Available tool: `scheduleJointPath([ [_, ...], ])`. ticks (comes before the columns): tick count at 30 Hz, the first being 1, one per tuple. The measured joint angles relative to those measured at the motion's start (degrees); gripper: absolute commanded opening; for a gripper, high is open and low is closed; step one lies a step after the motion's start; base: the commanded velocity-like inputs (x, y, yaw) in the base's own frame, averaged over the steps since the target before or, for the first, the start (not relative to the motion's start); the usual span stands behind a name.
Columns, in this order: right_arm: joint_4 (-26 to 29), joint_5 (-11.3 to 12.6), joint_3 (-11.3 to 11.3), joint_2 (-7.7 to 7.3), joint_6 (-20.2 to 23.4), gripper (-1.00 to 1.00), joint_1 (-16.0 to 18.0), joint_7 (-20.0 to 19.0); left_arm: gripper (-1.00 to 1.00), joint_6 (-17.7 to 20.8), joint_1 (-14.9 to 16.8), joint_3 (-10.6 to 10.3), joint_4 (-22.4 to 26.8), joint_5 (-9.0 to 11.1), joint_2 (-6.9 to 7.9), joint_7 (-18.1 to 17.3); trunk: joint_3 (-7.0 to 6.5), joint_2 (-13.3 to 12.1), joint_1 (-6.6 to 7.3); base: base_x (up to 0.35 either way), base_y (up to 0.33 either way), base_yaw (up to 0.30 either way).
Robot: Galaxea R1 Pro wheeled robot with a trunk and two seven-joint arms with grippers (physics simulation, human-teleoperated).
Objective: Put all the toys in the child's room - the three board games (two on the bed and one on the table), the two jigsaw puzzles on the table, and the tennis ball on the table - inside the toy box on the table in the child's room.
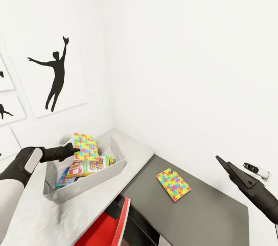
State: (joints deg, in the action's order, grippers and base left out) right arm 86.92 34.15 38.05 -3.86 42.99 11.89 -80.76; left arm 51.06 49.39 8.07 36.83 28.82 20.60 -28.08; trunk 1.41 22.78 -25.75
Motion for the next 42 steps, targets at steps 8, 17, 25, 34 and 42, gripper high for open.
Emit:
scheduleJointPath([
  [8,0.0,0.0,0.0,-0.02,0.1,1.00,0.0,0.0,-1.00,-0.2,0.1,0.0,0.0,-0.2,-0.06,0.2,0.50,0.0,0.00,0.000,0.000,0.000],
  [17,0.0,0.0,0.0,-0.08,0.1,1.00,0.0,0.0,-1.00,-0.3,0.1,0.0,-0.1,-0.3,-0.61,3.1,1.07,0.0,0.00,0.000,0.000,0.000],
  [25,0.0,0.0,0.0,-0.09,0.1,1.00,0.0,0.0,-1.00,-1.7,0.1,-0.1,-0.1,-0.2,-0.74,5.0,1.58,0.0,0.00,0.000,0.000,0.000],
  [34,0.0,0.0,0.0,-0.09,0.1,1.00,0.0,0.0,-1.00,-3.4,0.1,-0.1,-0.2,-0.2,-0.72,5.5,2.15,0.0,0.00,0.000,0.000,0.000],
  [42,0.0,0.0,0.0,-0.09,0.1,1.00,0.0,0.0,-1.00,-3.5,0.1,-0.1,-0.2,-0.2,-0.72,5.5,2.65,0.0,0.00,0.000,0.000,0.000],
])
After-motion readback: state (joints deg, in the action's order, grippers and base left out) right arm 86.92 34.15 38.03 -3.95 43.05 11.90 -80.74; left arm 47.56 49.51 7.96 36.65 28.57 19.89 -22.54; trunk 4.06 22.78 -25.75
